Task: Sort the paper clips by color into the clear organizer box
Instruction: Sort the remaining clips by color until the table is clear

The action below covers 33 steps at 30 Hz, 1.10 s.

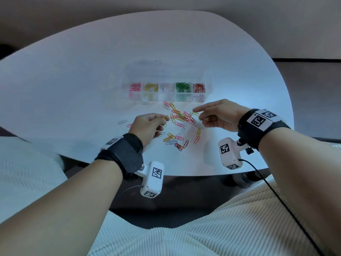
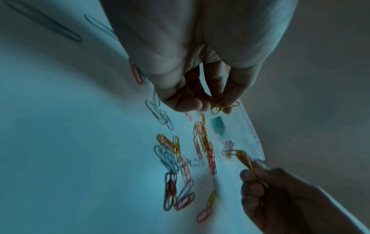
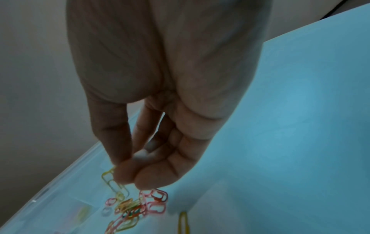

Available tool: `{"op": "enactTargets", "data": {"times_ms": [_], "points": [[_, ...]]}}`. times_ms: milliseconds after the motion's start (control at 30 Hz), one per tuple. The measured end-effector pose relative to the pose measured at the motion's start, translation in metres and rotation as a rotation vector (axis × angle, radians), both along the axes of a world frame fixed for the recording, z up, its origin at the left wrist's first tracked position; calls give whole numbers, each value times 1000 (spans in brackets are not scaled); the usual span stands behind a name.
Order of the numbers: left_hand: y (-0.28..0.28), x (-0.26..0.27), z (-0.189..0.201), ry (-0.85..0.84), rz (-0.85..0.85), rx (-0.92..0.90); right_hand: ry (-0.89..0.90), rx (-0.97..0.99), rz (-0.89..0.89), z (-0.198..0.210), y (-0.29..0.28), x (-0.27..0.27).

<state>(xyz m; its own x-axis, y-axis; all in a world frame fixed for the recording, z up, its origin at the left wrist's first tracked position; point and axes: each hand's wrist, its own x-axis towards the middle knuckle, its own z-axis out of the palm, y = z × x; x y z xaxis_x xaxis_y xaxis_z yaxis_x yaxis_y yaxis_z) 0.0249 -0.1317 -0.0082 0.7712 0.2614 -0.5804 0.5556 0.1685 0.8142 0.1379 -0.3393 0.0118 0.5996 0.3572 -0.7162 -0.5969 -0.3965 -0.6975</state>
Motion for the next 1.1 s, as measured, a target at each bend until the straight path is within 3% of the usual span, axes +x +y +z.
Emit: {"op": "enactTargets", "data": {"times_ms": [167,333,400,500,567,633,900,1100], "points": [[8,0,4,-5,115,-126,128,60,-167,3,0,1],[9,-6,-5,22,47,-66,203,54,-173,5,-2,3],[9,-7,-8,4,6,-45,97,-93,-63,2,2,4],[9,-7,-7,-28,-5,-28,-286,-477,382,3,6,1],[9,-7,-6,-38,-5,-26,-455,-572,650,4,7,-4],[10,-7,-7,-37,2,-25,-533,-606,790,4,8,-9],[11,-8,-11,-25,21,-9,-590,-703,748,-7,14,-14],[14,-5,-2,-59,43,-3,-497,-762,765,-6,22,-17]]}}
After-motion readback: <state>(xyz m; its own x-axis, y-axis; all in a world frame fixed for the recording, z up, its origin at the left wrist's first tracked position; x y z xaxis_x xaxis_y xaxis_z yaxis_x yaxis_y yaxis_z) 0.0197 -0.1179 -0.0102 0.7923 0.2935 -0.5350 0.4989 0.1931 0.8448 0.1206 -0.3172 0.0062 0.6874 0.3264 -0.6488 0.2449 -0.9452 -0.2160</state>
